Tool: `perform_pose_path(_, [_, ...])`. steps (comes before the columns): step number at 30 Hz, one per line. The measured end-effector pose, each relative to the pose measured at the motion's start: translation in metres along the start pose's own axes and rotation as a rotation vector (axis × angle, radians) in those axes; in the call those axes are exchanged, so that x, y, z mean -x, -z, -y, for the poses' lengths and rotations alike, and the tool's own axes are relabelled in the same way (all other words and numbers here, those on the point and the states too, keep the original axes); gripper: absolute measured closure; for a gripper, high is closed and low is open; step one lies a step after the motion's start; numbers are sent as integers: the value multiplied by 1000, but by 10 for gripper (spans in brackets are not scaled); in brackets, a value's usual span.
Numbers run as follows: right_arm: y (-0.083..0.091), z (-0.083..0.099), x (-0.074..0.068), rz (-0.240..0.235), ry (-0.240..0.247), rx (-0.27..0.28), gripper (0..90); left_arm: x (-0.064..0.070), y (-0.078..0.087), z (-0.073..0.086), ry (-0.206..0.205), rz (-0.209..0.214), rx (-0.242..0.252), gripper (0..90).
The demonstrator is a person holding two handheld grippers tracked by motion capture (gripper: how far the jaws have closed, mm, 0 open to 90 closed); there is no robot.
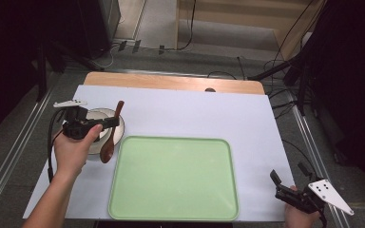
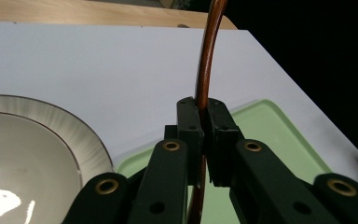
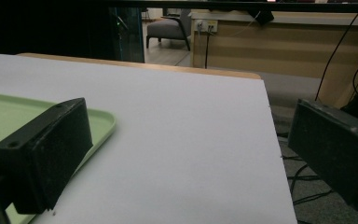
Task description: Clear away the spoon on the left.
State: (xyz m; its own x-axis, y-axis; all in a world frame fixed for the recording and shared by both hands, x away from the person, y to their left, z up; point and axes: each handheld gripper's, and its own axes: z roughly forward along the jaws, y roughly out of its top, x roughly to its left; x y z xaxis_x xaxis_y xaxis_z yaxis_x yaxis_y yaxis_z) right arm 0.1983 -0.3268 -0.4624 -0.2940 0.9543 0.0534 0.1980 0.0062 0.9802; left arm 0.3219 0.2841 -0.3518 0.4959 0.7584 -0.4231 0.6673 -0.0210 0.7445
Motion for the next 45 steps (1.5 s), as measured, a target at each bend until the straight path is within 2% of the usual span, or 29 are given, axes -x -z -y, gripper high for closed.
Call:
perform_pose_path(12, [0, 0, 0, -2, 2, 1, 0, 14, -10, 22, 8, 33, -24, 859])
perform_pose_path(24, [0, 0, -1, -1, 2, 1, 1, 19, -14, 44, 36, 56, -58, 859])
perform_pose_path(33, [-1, 0, -2, -6, 6, 1, 0, 17, -22, 67, 96, 77, -81, 859])
perform_pose_path(41, [-1, 0, -1, -5, 5, 0, 0, 14, -28, 75, 135, 86, -81, 859])
perform_pose_path(45, [-1, 0, -1, -4, 4, -2, 1, 9, -35, 82, 169, 95, -76, 859])
